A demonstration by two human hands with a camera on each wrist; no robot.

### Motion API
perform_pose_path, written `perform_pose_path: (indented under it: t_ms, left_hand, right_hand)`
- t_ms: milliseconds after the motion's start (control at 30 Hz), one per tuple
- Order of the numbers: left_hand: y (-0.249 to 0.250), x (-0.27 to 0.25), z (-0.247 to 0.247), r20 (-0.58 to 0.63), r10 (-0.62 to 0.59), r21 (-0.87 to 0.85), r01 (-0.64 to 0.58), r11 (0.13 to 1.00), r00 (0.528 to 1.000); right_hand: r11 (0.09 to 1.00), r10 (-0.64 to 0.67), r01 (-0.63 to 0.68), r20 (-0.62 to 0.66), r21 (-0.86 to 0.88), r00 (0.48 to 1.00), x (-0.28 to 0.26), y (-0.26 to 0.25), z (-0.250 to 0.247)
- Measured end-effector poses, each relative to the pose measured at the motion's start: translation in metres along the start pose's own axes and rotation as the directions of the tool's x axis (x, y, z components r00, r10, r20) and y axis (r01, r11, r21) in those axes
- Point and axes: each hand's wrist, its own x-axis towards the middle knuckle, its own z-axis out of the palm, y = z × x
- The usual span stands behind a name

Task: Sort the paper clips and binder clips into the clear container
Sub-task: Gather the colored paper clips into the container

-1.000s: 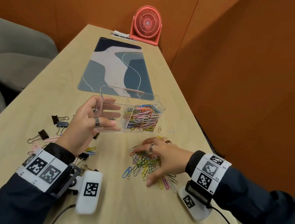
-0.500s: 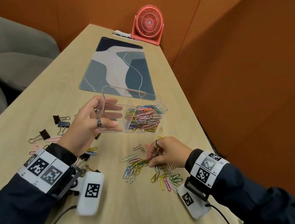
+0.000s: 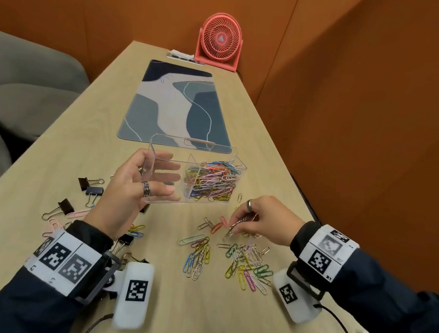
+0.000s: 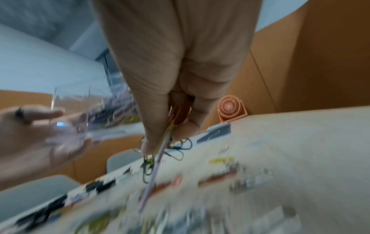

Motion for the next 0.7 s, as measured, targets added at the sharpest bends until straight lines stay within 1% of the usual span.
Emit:
perform_pose_path:
  t_ms: [100,200,267,400,467,600,700]
  left_hand:
    - [0.000,0.001,-0.001,-0.012,-0.003,0.002,0.003,1.000,1.000]
    - [0.000,0.001,-0.001,-0.022,-0.005,0.013,0.005,1.000,1.000]
    - [0.000,0.000,-0.001,-0.022,-0.010,0.015,0.010,1.000,1.000]
    - [-0.002,0.001,-0.001,-0.016,-0.021,0.029,0.021,0.999,1.000]
    - [-0.002,0.001,0.000,-0.002,-0.029,0.028,0.029,0.999,1.000]
    - [-0.002,0.000,0.000,0.024,-0.035,0.002,0.035,0.999,0.999]
    - [-0.002,0.000,0.000,0.031,-0.032,-0.016,0.033,0.999,0.999]
  right_hand:
    - [0.997,-0.001,0.010,-0.105,0.081,0.995,-0.006,-0.005,-0.020]
    - [0.995,-0.015,0.036,-0.232,0.088,0.973,-0.008,-0.012,-0.041]
    - [0.994,-0.045,0.073,-0.306,0.081,0.951,-0.006,-0.017,-0.056]
    - [0.976,-0.106,0.177,-0.436,0.126,0.894,0.002,-0.033,-0.079]
    - [0.966,-0.147,0.225,-0.447,0.127,0.882,0.009,-0.046,-0.082]
    - [0.959,-0.203,0.263,-0.391,0.106,0.898,0.022,-0.071,-0.068]
    - [0.959,-0.224,0.273,-0.376,0.080,0.899,0.025,-0.077,-0.054]
